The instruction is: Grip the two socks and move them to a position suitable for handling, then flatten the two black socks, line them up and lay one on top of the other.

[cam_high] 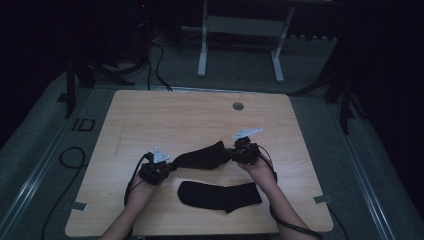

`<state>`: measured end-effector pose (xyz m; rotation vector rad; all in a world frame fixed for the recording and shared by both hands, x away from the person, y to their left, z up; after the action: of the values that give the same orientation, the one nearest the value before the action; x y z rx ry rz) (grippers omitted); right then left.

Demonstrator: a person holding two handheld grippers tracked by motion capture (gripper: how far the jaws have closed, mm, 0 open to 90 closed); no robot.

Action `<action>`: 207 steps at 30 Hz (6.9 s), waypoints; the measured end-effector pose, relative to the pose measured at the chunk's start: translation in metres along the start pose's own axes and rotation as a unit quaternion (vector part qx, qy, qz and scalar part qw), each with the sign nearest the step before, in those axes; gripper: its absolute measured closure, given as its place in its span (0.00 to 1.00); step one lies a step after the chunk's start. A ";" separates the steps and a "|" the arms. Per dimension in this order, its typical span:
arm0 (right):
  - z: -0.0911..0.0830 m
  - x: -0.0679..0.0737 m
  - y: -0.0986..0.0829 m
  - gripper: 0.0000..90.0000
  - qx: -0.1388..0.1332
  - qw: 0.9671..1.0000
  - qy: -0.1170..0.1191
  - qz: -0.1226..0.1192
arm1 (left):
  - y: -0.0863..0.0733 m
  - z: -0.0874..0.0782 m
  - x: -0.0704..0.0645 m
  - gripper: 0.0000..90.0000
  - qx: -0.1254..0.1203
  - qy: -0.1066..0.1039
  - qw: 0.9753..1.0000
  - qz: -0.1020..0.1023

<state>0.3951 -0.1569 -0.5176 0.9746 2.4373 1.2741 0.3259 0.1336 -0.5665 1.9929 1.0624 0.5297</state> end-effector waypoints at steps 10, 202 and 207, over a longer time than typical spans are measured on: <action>-0.004 0.005 -0.018 0.95 0.028 0.999 0.005 -0.023 | 0.003 0.011 -0.009 0.97 0.013 -0.002 1.000 0.017; -0.031 -0.050 -0.061 0.74 0.027 0.995 -0.080 0.055 | 0.035 0.037 0.016 0.78 0.040 -0.064 0.996 -0.043; -0.044 -0.048 -0.051 0.50 0.000 0.997 -0.065 0.046 | 0.040 0.023 0.016 0.45 0.017 -0.069 0.997 -0.040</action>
<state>0.3870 -0.2367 -0.5373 1.1430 2.3190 1.1988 0.3697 0.1239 -0.5480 1.9777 1.0669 0.3293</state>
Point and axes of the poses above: each handheld gripper's, and its own axes: z roughly forward along the jaws, y roughly out of its top, x roughly to its left, the point moved 2 cm from there along z, roughly forward along the jaws, and after that the axes turned 9 degrees about -x, right-handed, at the moved point
